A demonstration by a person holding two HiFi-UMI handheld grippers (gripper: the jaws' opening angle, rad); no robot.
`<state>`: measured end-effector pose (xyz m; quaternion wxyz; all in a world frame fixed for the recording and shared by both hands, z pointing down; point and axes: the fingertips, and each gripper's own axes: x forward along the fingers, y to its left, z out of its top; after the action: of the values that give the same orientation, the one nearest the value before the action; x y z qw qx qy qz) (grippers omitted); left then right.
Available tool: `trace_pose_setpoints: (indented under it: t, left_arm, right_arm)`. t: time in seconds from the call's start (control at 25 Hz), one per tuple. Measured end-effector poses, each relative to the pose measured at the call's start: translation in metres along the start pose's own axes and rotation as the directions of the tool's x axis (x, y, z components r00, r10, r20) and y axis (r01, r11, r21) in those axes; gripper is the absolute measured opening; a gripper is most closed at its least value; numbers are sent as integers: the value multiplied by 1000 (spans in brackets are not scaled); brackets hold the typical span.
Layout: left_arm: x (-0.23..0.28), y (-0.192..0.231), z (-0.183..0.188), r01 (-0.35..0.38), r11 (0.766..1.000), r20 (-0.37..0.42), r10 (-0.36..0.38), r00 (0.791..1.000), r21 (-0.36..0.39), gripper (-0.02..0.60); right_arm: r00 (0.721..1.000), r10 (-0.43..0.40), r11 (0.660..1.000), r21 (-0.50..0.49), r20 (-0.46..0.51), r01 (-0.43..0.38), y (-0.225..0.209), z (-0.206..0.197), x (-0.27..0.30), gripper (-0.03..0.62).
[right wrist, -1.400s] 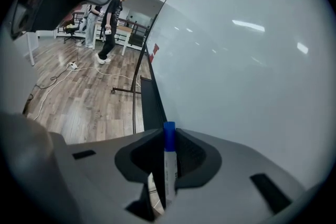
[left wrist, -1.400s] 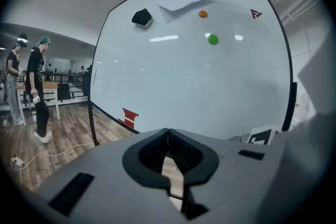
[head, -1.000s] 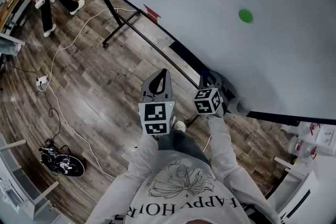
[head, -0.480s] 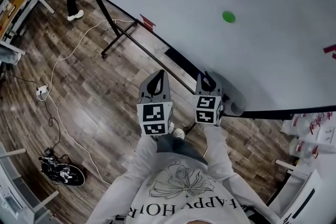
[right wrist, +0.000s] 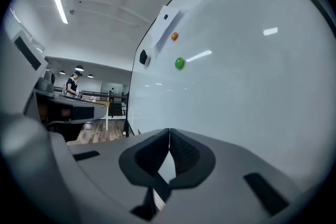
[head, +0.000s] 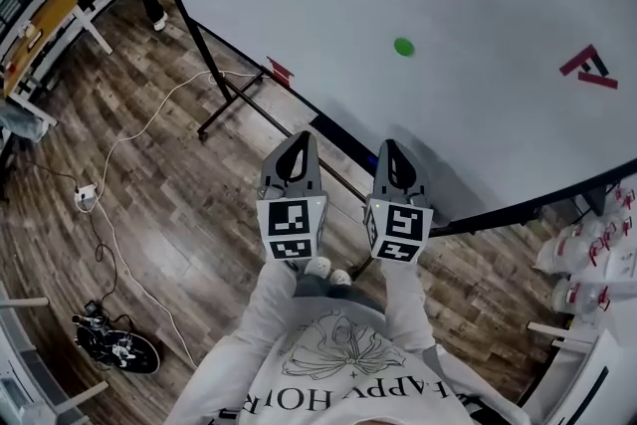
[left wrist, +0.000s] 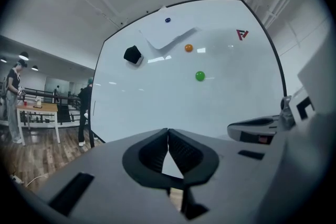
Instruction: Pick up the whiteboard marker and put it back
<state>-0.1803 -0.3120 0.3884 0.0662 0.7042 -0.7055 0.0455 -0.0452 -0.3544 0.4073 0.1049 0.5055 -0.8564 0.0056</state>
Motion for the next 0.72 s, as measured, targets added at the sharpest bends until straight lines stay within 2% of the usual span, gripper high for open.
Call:
trace_pose_setpoints:
  t: [0.36, 0.72]
  left_arm:
    - [-22, 0, 34, -28, 999, 84, 25, 996, 41, 6]
    - [-38, -6, 45, -38, 998, 105, 32, 994, 50, 6]
  right_arm:
    - [995, -14, 998, 60, 99, 8, -8, 35, -25, 3]
    - [989, -6, 996, 86, 146, -7, -8, 51, -41, 3]
